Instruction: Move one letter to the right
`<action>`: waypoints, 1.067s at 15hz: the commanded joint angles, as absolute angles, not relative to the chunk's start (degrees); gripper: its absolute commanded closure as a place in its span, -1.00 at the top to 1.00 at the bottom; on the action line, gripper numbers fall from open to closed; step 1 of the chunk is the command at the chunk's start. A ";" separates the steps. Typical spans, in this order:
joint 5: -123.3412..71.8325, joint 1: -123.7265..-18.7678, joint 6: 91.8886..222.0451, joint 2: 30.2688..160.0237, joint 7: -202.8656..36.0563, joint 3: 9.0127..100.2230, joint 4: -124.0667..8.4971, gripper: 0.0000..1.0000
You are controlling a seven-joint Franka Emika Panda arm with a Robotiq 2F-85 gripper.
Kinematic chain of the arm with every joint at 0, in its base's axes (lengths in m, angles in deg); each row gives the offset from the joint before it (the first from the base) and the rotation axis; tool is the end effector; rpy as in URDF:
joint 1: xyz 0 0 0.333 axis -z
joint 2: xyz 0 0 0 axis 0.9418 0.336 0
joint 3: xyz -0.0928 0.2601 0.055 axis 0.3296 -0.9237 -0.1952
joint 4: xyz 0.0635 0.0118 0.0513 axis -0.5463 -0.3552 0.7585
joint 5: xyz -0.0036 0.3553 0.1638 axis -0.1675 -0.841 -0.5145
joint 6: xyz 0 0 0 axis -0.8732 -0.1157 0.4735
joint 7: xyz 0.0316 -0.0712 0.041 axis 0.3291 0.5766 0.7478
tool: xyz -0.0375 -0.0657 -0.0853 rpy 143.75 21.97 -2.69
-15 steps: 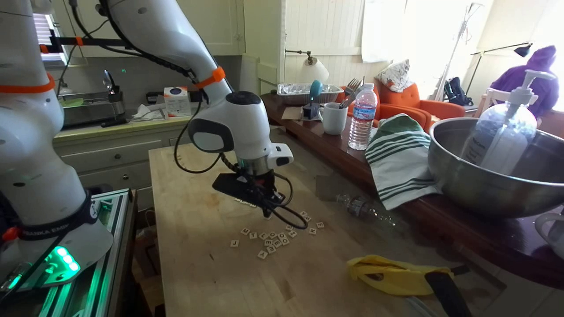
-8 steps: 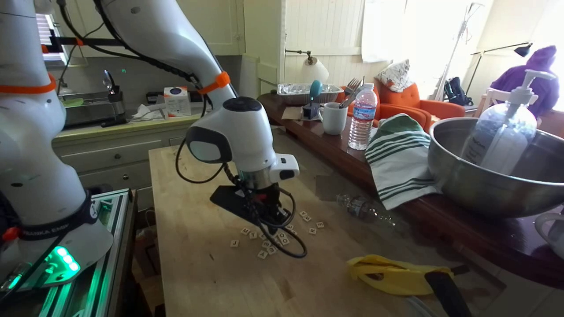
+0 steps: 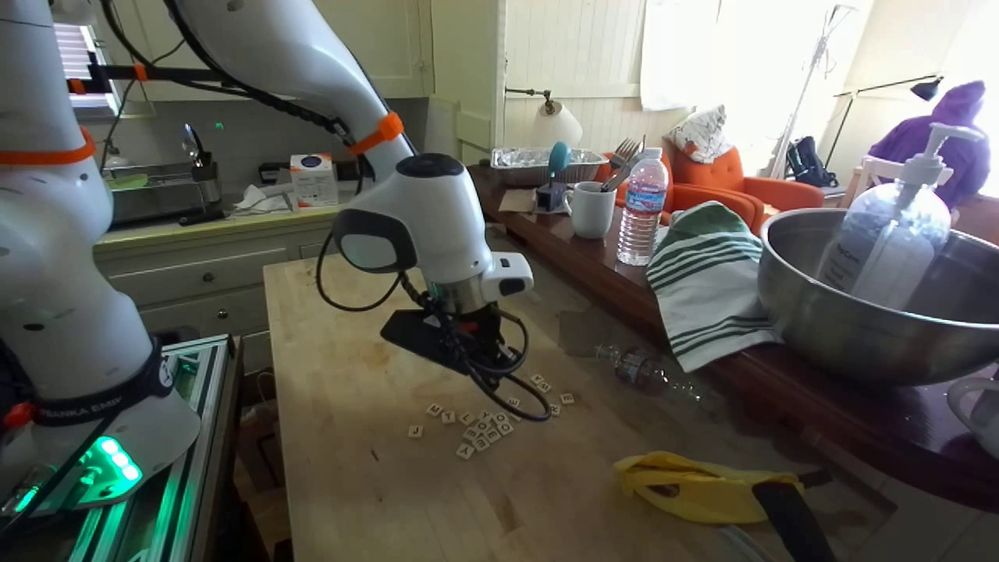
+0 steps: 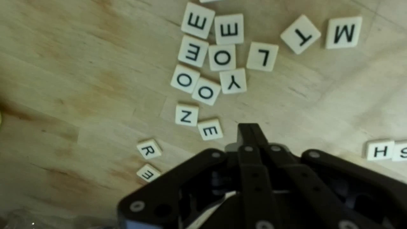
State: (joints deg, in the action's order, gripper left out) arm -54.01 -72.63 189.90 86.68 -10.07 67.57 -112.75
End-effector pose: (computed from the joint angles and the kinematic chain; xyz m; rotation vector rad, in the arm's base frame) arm 0.4377 -0.1460 0.1955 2.9442 0.7986 0.3568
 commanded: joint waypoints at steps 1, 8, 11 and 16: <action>-51.32 -75.47 188.63 82.99 -14.75 67.67 -115.47 -0.46; -43.41 -73.17 179.22 79.72 -24.23 61.53 -118.11 0.34; -41.69 -71.89 176.75 77.34 -26.52 58.18 -119.18 0.77; -40.07 -71.41 175.85 74.59 -27.33 54.98 -121.06 1.00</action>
